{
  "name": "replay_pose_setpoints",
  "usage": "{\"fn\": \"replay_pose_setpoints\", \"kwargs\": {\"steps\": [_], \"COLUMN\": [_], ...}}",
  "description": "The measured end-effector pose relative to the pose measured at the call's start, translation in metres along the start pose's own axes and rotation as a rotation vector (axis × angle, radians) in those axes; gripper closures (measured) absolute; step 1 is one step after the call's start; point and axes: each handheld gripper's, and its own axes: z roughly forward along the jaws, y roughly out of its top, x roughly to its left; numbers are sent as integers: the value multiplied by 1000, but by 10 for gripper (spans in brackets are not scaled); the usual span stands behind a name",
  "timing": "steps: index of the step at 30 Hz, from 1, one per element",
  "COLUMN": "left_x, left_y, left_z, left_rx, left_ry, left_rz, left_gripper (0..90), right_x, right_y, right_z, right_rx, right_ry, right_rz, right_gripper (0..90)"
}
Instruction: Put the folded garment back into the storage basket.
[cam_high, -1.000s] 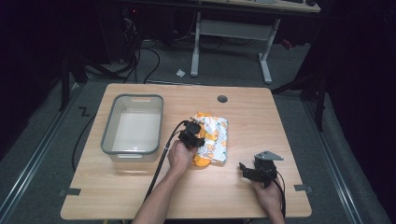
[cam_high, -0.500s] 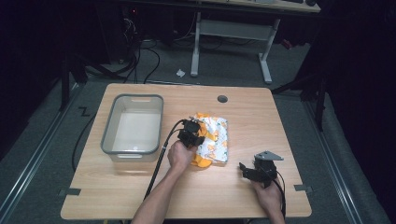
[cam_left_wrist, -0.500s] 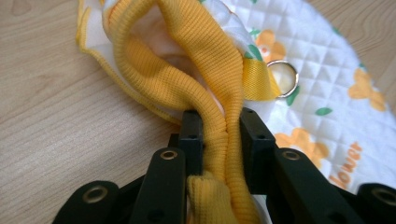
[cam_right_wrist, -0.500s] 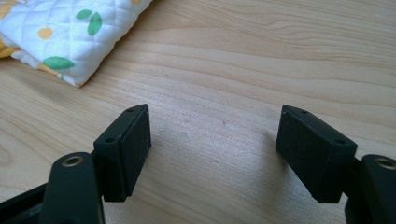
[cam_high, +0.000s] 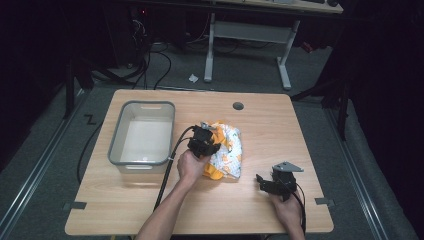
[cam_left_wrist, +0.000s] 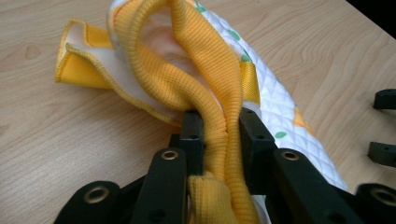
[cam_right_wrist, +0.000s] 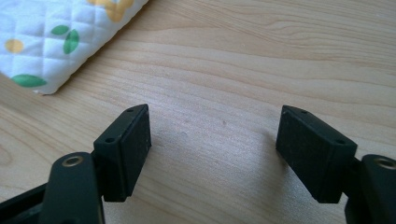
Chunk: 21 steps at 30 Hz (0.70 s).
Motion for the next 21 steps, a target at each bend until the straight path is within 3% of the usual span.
{"fn": "replay_pose_setpoints", "kwargs": {"steps": [21], "left_x": [-9], "left_y": [3], "left_z": [-43], "left_rx": [-100], "left_ry": [-50], "left_rz": [34], "left_gripper": [747], "right_x": [0], "right_y": [0], "right_z": [0], "right_rx": [0], "right_ry": [0], "right_rz": [0], "right_gripper": [267]}}
